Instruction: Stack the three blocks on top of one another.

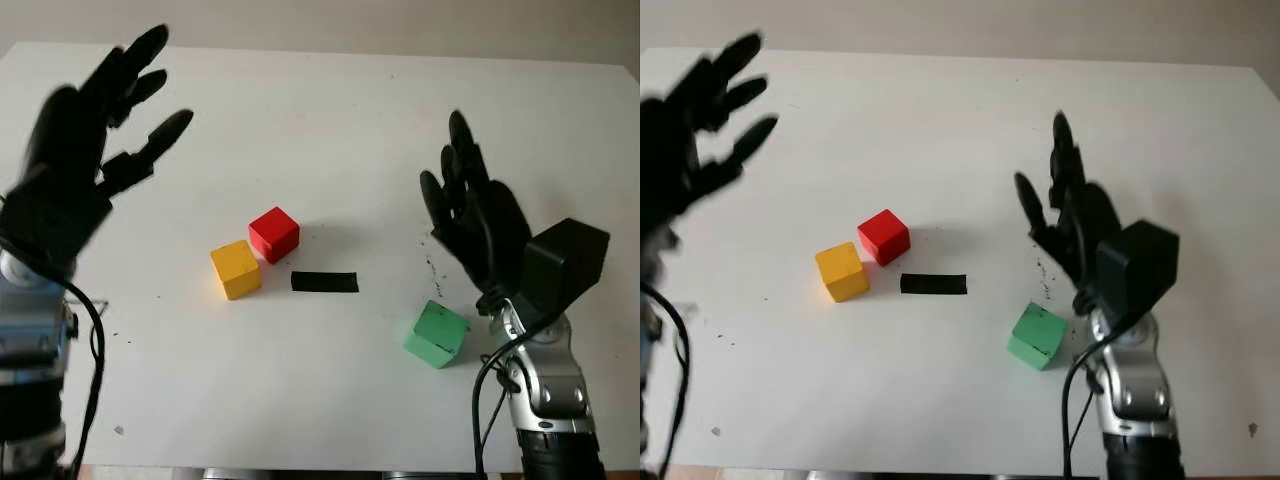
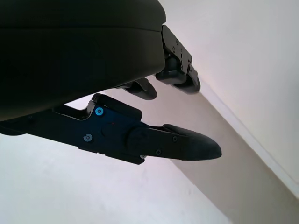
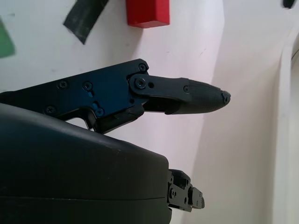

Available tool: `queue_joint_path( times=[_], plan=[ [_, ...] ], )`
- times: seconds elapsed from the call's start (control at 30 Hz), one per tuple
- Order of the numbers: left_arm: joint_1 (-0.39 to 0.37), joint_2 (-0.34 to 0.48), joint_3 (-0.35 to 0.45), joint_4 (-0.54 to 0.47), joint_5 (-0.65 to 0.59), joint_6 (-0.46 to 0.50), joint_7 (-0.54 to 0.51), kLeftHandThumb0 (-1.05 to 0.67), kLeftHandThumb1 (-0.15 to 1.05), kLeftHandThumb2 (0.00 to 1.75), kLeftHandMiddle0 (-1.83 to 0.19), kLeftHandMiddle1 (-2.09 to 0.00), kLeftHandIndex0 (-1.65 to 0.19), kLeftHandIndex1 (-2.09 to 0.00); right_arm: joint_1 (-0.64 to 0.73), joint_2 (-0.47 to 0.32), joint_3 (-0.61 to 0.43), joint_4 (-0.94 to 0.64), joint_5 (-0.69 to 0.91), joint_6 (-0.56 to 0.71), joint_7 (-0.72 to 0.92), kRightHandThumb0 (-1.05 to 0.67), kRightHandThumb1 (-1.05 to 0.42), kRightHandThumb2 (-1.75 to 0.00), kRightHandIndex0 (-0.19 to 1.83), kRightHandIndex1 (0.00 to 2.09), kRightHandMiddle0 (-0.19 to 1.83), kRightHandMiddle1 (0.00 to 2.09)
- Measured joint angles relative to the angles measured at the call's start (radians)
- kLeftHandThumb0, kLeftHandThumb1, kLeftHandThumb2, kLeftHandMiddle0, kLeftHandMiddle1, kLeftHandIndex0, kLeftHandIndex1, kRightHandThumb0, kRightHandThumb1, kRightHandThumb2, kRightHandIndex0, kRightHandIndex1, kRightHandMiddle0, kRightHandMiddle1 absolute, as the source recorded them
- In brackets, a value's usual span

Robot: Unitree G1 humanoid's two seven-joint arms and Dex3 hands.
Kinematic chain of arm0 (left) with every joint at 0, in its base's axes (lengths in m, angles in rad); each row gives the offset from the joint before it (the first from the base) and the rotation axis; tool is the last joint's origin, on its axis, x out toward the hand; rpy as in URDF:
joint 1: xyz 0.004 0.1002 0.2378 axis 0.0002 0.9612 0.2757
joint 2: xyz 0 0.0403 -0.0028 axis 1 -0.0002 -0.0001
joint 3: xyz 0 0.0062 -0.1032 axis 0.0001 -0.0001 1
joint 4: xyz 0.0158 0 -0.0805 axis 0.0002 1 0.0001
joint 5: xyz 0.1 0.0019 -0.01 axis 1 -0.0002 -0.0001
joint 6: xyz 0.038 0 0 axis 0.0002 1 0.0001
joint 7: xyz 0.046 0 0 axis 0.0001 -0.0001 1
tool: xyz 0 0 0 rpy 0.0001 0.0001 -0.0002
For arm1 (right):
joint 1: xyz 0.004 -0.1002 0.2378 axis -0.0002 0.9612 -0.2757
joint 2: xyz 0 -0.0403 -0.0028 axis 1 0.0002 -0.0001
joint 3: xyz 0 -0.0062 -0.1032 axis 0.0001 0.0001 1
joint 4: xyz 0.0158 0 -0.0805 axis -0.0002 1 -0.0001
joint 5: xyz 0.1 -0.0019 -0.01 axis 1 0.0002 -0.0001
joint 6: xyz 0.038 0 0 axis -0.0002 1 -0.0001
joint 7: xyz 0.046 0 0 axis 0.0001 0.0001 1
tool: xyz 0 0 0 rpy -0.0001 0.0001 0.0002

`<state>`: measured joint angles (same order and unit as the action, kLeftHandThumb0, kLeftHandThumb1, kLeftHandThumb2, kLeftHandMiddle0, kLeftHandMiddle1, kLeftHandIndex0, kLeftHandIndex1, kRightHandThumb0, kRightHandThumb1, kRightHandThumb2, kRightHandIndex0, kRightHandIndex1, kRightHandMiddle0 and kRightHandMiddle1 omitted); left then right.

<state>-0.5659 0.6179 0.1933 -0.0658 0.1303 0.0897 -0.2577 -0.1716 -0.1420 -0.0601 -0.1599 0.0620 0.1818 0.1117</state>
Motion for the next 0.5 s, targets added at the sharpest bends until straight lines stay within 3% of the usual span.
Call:
queue_joint_path(
  times=[0.2,0.37,0.5],
  plan=[
    [-0.113,0.076,-0.102,0.028,0.090,0.008,-0.096,-0.67,1.04,0.08,-0.31,-0.09,-0.42,-0.20,0.052,0.049,0.003,-0.013,0.032,0.002,-0.012,-0.66,-1.05,-0.62,-0.19,0.00,-0.19,0.00],
    [-0.185,0.137,-0.200,0.071,0.154,-0.072,-0.227,-0.59,0.95,0.04,-0.19,-0.03,-0.37,-0.14,0.069,0.051,-0.007,-0.024,0.034,-0.009,-0.015,-0.67,-1.05,-0.63,-0.19,0.00,-0.19,0.00],
    [-0.269,0.179,-0.275,0.148,0.192,-0.207,-0.333,-0.46,0.82,0.03,-0.14,-0.04,-0.44,-0.10,0.087,0.055,-0.018,-0.035,0.050,-0.009,-0.019,-0.65,-1.05,-0.62,-0.19,0.00,-0.19,0.00]
  ],
)
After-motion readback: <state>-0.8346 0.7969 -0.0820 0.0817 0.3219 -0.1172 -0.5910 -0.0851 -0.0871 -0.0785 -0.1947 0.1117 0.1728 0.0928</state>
